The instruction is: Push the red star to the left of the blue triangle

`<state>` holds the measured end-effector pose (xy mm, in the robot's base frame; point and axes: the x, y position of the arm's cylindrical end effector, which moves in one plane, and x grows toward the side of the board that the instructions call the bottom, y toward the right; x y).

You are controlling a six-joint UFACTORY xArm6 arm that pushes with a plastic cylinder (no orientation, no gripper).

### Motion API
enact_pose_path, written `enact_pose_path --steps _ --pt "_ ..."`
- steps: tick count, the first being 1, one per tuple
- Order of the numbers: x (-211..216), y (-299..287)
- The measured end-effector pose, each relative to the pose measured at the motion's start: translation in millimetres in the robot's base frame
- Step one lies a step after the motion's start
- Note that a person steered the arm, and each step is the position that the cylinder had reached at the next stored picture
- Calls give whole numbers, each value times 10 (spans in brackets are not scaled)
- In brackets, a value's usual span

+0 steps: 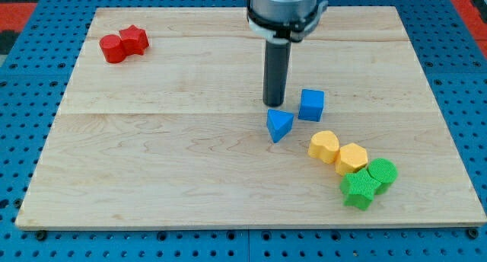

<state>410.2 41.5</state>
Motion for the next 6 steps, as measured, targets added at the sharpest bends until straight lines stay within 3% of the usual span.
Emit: enact_pose_path --steps 2,3,4,6 --pt "-649 -528" --pt "-1542 -939" --pt "-1869 -1873" --pt "-1416 -2313"
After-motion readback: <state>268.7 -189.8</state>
